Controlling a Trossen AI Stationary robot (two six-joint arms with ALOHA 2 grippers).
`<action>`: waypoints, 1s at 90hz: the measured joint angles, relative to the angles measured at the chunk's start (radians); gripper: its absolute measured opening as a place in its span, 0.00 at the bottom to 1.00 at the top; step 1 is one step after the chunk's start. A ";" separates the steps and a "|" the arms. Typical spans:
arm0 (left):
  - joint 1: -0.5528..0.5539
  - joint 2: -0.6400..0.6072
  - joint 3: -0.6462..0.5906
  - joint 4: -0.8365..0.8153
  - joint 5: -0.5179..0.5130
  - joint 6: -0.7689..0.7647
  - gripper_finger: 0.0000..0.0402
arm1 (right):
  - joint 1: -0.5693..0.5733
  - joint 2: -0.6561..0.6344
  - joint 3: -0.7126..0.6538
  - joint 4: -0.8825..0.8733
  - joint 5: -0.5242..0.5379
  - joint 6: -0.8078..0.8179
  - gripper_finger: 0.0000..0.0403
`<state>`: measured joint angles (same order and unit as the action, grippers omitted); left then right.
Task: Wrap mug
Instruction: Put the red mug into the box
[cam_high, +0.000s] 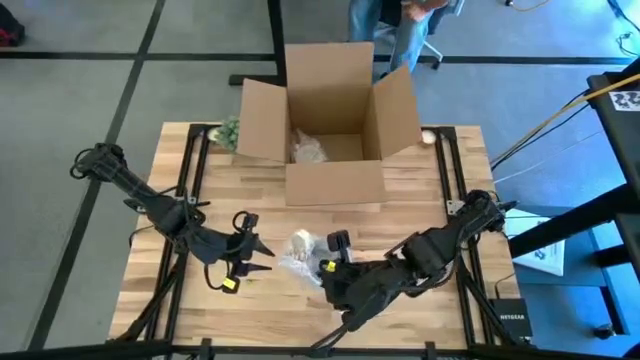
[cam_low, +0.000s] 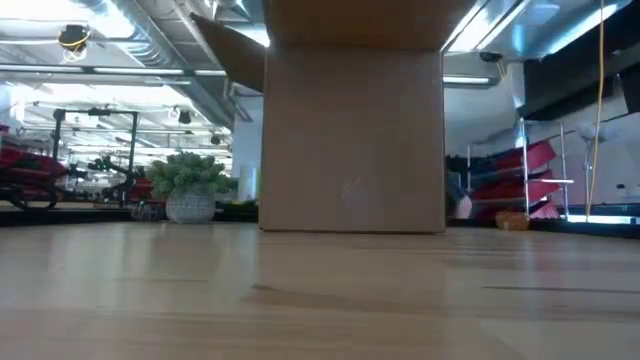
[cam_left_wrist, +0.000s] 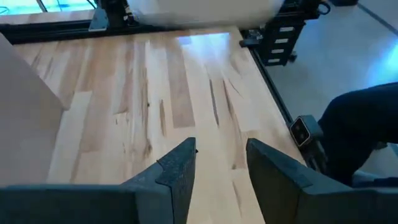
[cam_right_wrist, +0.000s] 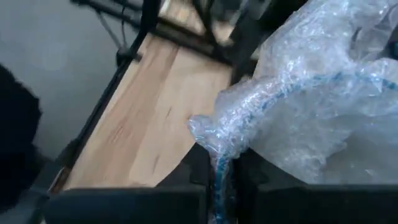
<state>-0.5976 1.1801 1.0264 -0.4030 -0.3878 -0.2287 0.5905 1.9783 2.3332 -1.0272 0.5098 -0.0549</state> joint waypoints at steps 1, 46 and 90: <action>0.000 0.000 0.000 0.000 0.000 0.000 0.32 | -0.001 0.000 0.007 0.000 0.009 -0.007 0.02; 0.008 0.000 0.000 -0.008 -0.035 0.000 0.32 | -0.362 -0.120 0.011 -0.014 0.166 -0.106 0.02; 0.042 0.000 0.000 -0.041 -0.041 0.010 0.32 | -0.869 -0.044 -0.169 -0.018 -0.288 0.072 0.02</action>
<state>-0.5552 1.1805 1.0264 -0.4442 -0.4286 -0.2192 -0.2786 1.9347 2.1637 -1.0448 0.2217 0.0172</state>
